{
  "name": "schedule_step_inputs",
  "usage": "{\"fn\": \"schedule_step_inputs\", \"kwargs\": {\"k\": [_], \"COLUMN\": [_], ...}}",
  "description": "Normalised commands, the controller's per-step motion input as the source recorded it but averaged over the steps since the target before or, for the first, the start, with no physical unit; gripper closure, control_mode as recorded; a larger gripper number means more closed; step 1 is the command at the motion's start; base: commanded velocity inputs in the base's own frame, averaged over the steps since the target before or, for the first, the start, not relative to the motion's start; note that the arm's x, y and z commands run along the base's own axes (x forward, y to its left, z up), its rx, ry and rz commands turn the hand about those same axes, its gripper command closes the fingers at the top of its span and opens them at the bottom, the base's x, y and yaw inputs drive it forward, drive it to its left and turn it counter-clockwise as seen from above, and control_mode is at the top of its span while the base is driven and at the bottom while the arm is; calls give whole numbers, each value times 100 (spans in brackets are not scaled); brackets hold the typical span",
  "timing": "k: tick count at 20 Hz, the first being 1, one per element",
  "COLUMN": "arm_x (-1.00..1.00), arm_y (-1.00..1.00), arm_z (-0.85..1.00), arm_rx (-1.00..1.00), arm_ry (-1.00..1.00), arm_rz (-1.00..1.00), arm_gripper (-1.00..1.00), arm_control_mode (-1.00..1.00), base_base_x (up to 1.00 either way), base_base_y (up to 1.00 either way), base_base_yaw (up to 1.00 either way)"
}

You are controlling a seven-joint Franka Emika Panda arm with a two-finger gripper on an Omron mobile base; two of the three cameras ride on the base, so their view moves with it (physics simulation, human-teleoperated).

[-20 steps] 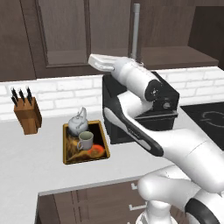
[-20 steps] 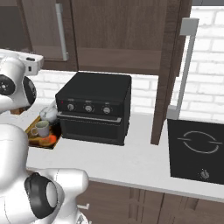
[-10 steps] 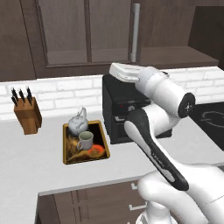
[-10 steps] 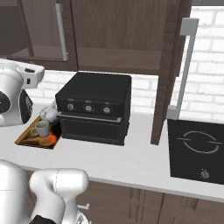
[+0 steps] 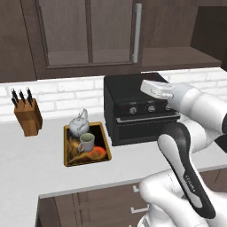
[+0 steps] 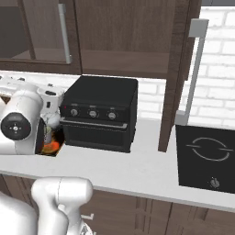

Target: Pick the kettle from the counter and place it on the tray. Then pick the mug from the cabinet and place it on the tray. Then close the cabinet doors.

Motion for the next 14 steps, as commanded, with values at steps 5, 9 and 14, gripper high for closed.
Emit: {"fn": "schedule_step_inputs", "kwargs": {"k": [5,9,14], "arm_x": [-6,-3,-4], "arm_y": [-50,-58,-52], "arm_z": [-59,-44,-44], "arm_rx": [3,11,10], "arm_ry": [0,0,-6], "arm_rz": [0,0,0], "arm_gripper": [-100,-100,-100], "arm_control_mode": [-100,-100,-100], "base_base_x": [0,0,0], "base_base_y": [0,0,0], "base_base_yaw": [0,0,0]}}
